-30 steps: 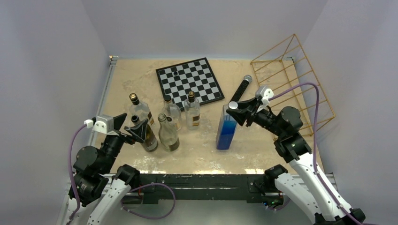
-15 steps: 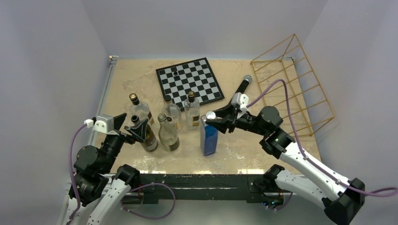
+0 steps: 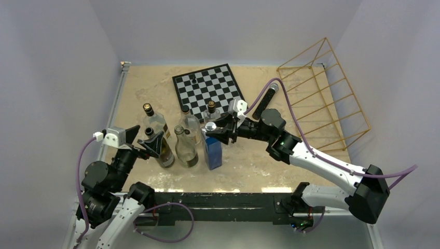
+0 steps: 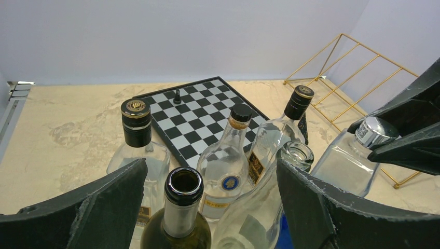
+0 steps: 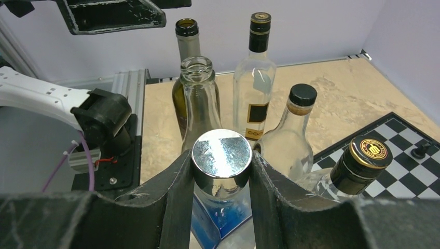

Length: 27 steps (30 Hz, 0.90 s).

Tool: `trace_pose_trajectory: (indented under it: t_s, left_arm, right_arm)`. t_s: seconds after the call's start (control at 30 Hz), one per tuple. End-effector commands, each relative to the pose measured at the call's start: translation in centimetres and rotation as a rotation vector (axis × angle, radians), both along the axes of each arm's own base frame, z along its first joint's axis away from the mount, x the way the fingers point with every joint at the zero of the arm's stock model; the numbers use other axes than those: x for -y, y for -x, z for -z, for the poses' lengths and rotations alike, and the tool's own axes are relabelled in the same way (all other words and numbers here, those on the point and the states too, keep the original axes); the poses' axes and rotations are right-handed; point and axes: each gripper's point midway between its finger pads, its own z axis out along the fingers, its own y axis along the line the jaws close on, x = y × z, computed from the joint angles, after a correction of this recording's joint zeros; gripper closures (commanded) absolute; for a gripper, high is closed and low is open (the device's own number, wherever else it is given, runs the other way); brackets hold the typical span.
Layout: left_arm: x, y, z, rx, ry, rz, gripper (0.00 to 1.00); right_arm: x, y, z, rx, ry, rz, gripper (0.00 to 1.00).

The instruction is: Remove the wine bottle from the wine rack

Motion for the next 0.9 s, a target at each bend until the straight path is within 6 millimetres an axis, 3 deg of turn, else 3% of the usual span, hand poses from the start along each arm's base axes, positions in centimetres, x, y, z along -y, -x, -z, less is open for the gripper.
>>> trace_pose_trajectory:
  t_s: [0.0, 0.33, 0.53, 0.87]
  left_arm:
    - [-0.2, 0.0, -0.8, 0.032, 0.004, -0.007, 0.02]
    - [-0.2, 0.0, -0.8, 0.036, 0.005, -0.006, 0.02]
    - [-0.2, 0.1, -0.9, 0.037, 0.005, -0.007, 0.02]
    - [-0.3, 0.1, -0.9, 0.038, 0.007, -0.01, 0.02]
  right_arm:
    - [1.0, 0.2, -11.7, 0.264, -0.281, 0.037, 1.0]
    - [0.9, -0.7, -10.4, 0.263, -0.249, 0.075, 1.0]
    - [1.2, -1.0, -10.4, 0.247, -0.264, 0.101, 0.78]
    - [1.3, -1.6, -9.5, 0.178, -0.282, 0.134, 0.69]
